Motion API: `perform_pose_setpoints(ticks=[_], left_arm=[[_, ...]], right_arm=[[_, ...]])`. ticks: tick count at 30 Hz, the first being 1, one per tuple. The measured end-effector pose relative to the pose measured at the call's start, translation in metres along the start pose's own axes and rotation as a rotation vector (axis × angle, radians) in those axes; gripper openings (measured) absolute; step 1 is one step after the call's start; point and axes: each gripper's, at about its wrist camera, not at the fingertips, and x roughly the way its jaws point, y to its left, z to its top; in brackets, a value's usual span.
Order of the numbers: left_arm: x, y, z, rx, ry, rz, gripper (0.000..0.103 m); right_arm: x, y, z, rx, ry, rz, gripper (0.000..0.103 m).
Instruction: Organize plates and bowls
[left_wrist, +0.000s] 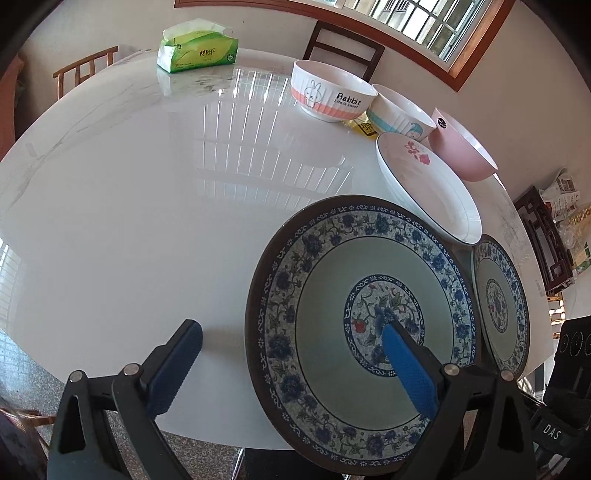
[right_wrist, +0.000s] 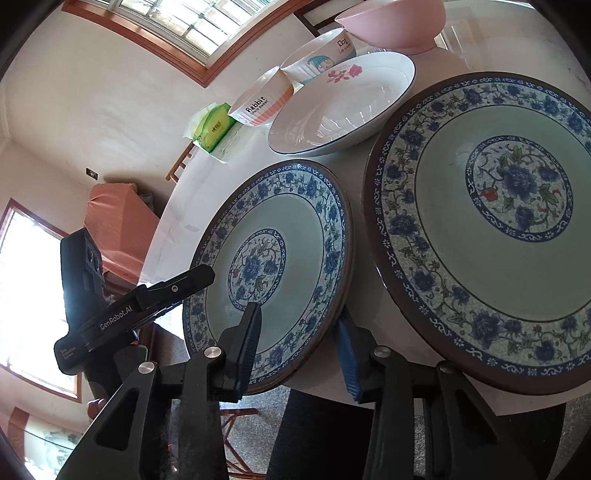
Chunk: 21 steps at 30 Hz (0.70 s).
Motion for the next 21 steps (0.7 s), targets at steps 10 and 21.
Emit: perform_pose_setpoints(ticks=[10, 21], left_arm=[[-0.005, 0.017, -0.001, -0.024, -0.061, 0.040, 0.028], [-0.021, 0.043, 0.001, -0.105, -0.111, 0.084, 0.027]], right_arm=[[0.009, 0.008, -0.005, -0.145, -0.029, -0.059, 0.024], [0.032, 0.040, 0.006, -0.292, -0.016, -0.131, 0.024]])
